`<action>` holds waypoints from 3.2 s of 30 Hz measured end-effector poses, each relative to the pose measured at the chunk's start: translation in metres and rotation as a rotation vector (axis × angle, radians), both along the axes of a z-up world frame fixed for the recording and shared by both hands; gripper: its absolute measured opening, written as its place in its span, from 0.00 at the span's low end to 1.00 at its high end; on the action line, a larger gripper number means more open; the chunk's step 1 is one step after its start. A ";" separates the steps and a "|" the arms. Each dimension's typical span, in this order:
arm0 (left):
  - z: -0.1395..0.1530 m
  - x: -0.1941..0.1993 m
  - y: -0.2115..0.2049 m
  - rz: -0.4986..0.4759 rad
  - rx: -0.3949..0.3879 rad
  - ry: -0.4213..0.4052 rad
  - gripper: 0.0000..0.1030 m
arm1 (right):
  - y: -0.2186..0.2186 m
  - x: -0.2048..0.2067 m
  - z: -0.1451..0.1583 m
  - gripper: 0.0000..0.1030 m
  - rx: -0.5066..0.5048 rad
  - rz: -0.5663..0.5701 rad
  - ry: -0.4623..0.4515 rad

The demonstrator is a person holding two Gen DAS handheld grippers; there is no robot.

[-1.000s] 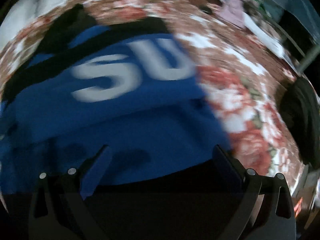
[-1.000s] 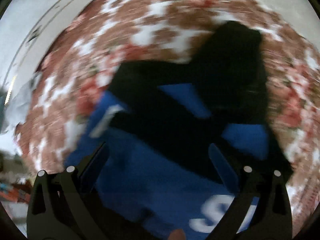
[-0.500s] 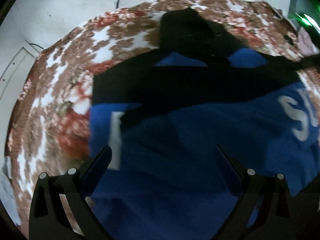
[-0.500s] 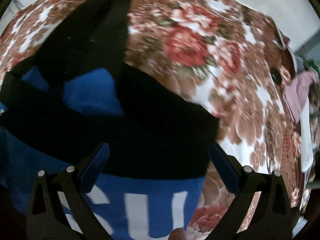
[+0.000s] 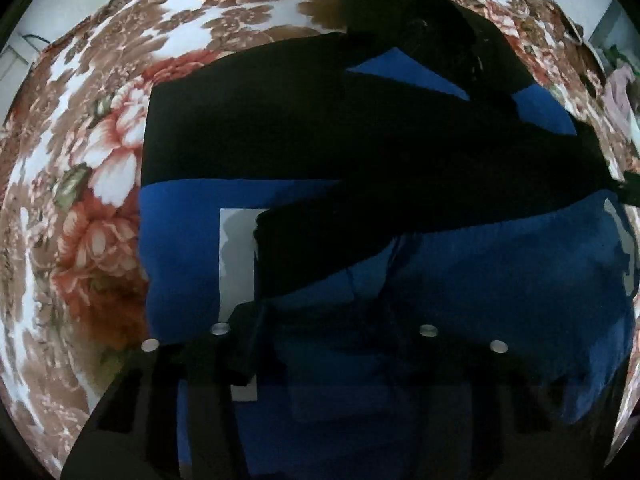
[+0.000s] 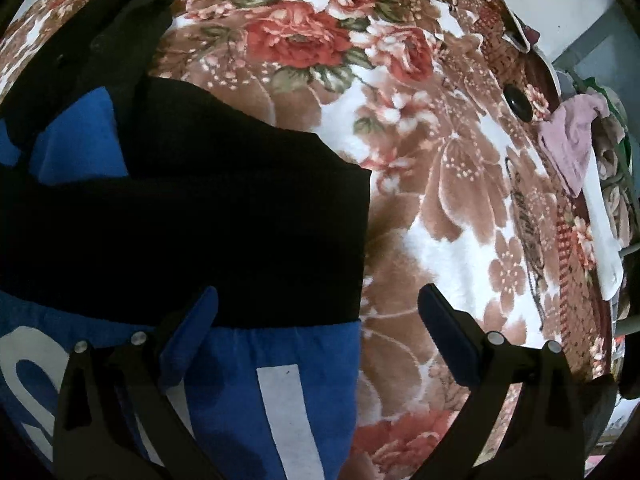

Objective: Fold large clothes

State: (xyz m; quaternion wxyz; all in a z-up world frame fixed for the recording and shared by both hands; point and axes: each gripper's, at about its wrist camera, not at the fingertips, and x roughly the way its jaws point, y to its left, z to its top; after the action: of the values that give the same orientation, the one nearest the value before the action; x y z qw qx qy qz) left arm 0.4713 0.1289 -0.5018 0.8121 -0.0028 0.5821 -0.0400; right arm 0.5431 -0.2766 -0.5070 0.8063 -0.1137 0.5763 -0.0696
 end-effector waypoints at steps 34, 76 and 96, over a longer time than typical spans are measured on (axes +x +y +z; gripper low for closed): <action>-0.015 -0.003 -0.054 -0.177 0.206 -0.162 0.96 | 0.070 -0.030 -0.001 0.95 0.131 0.096 -0.097; 0.002 0.390 -0.058 -0.135 -0.112 -0.071 0.13 | 0.170 0.318 0.005 0.15 0.360 0.336 -0.024; 0.175 0.205 -0.083 -0.266 -0.234 -0.383 0.04 | 0.134 0.132 0.166 0.11 0.465 0.460 -0.347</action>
State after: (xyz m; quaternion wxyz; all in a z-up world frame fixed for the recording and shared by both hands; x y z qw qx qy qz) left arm 0.6759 0.0460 -0.3272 0.8892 -0.0124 0.4046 -0.2134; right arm 0.6755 -0.1423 -0.3412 0.8909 -0.0406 0.3907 0.2282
